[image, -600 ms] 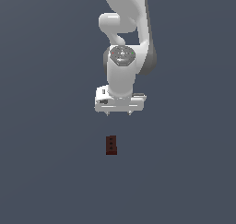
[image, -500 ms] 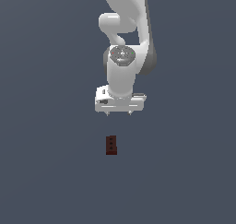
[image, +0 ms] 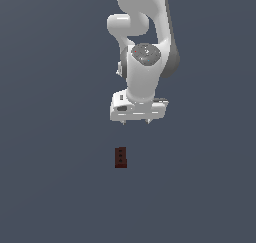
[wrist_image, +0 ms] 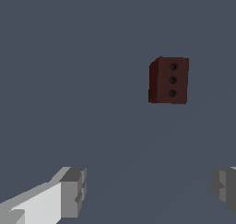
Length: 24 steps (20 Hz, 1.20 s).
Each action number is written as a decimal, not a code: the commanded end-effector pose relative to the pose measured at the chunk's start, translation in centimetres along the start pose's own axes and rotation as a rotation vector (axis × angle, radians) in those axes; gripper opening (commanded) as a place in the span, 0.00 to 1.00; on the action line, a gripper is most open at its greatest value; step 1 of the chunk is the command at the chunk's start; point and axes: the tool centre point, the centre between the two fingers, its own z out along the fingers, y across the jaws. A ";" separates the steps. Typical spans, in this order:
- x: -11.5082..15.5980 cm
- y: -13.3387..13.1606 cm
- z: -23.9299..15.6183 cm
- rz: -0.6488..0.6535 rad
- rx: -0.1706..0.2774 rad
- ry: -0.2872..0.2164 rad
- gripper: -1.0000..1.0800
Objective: Pick up the object and move it to a goal position.
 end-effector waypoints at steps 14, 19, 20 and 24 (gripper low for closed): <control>3.0 1.9 2.4 0.014 0.011 0.006 0.96; 5.3 3.6 4.8 0.025 0.020 0.013 0.96; 5.8 4.0 5.4 0.028 0.021 0.014 0.96; 7.2 5.3 7.3 0.036 0.027 0.019 0.96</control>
